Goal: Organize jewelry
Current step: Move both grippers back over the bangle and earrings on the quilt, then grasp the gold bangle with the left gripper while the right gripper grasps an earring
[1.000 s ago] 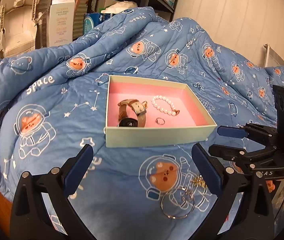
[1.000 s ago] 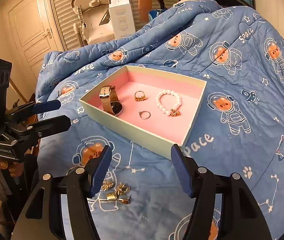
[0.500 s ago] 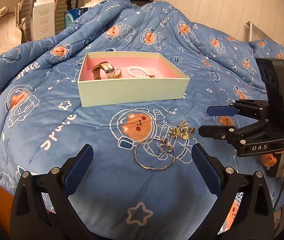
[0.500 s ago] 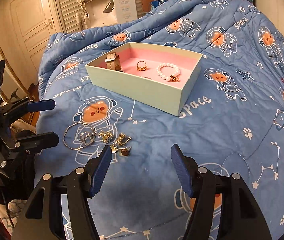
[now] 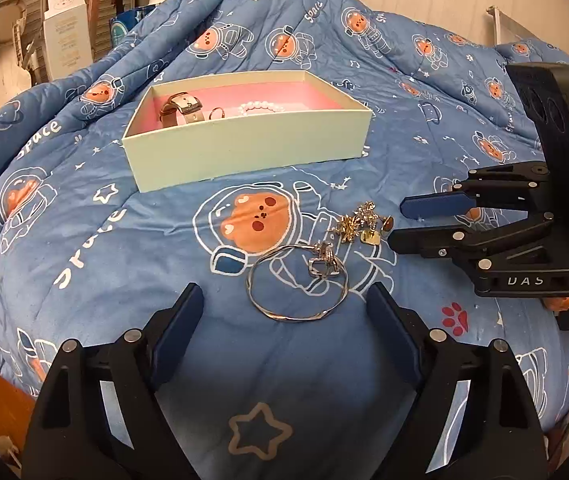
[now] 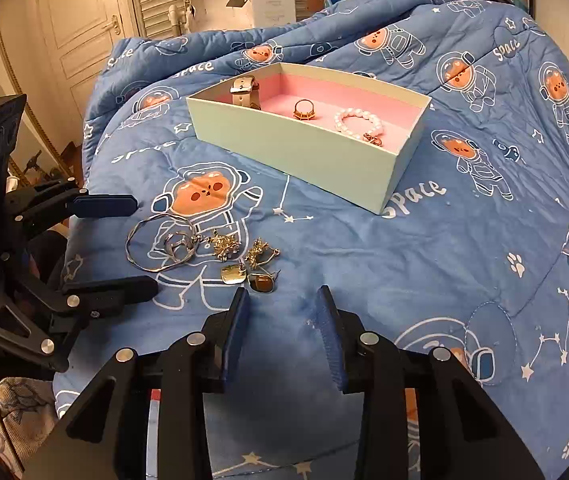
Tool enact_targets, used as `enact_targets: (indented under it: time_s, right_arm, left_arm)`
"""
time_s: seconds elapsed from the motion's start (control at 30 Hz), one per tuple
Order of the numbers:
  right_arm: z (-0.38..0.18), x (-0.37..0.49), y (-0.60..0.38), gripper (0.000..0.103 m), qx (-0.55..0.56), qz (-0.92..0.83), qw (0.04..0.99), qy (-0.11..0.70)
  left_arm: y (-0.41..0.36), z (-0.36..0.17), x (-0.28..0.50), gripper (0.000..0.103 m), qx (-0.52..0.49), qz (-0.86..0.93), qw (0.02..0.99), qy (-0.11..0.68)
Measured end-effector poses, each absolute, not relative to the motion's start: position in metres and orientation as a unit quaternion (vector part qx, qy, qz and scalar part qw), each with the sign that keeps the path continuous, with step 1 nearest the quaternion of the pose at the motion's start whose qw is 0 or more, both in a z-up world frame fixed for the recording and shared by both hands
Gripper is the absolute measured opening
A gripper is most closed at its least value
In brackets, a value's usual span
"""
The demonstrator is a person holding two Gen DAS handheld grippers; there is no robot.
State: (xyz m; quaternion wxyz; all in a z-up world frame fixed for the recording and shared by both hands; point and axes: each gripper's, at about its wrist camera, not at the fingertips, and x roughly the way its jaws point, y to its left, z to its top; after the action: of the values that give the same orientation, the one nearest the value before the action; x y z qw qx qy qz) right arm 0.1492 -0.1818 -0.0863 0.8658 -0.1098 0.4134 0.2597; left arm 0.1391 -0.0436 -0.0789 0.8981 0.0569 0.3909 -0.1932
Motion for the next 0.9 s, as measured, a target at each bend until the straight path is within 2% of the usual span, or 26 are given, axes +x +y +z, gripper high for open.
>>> enact_targets:
  time_s: [0.27, 0.47, 0.6, 0.9]
  right_arm:
    - [-0.087, 0.153, -0.176, 0.024, -0.11, 0.26, 0.864, 0.417]
    - [-0.086, 0.155, -0.173, 0.015, -0.107, 0.261, 0.863, 0.419]
    - [-0.087, 0.155, -0.172, 0.011, -0.109, 0.262, 0.862, 0.419]
    - [-0.087, 0.155, -0.174, 0.01, -0.102, 0.261, 0.863, 0.419]
  left_arm:
    - [-0.053, -0.082, 0.148, 0.074, 0.068, -0.195, 0.897, 0.392]
    - [-0.054, -0.08, 0.149, 0.054, 0.065, -0.197, 0.897, 0.391]
    - [-0.056, -0.079, 0.147, 0.053, 0.068, -0.196, 0.897, 0.389]
    - [-0.054, -0.074, 0.143, 0.053, 0.048, -0.204, 0.899, 0.383]
